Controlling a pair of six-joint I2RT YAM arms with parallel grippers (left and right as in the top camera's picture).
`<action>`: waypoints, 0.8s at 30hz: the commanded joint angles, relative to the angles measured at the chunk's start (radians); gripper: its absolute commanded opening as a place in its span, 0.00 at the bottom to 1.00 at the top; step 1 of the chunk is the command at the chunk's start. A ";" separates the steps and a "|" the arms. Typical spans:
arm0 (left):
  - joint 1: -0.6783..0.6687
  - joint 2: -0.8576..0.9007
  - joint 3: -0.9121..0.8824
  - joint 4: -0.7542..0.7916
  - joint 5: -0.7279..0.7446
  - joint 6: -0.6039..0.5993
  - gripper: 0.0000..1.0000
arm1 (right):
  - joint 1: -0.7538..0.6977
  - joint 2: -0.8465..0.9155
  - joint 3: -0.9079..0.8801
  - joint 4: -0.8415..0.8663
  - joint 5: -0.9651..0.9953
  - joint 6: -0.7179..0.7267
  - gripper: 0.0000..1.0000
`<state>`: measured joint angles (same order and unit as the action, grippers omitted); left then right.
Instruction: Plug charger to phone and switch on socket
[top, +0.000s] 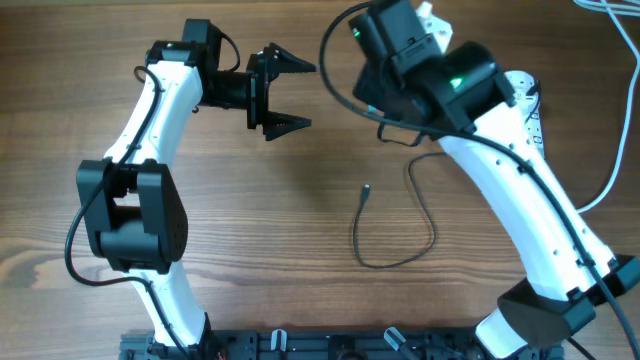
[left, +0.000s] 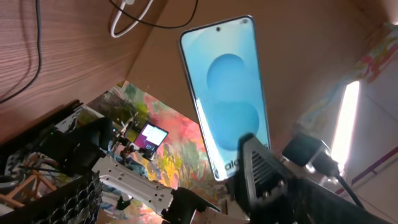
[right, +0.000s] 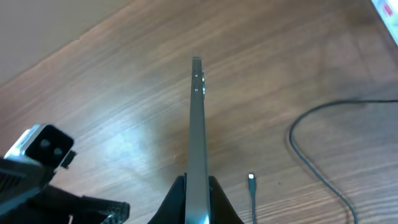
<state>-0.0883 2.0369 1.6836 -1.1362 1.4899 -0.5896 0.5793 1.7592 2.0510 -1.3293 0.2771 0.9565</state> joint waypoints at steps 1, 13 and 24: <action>0.007 -0.036 0.000 0.002 -0.022 0.005 1.00 | -0.044 -0.021 0.017 -0.016 -0.041 0.042 0.04; 0.007 -0.036 0.000 -0.065 -0.035 -0.063 1.00 | -0.073 -0.015 0.017 -0.029 -0.066 0.424 0.04; -0.012 -0.036 0.000 -0.069 0.087 -0.265 0.83 | -0.072 -0.015 0.017 0.060 -0.236 0.734 0.04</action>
<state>-0.0898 2.0361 1.6836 -1.2083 1.5463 -0.7807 0.5076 1.7592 2.0510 -1.3121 0.0998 1.6325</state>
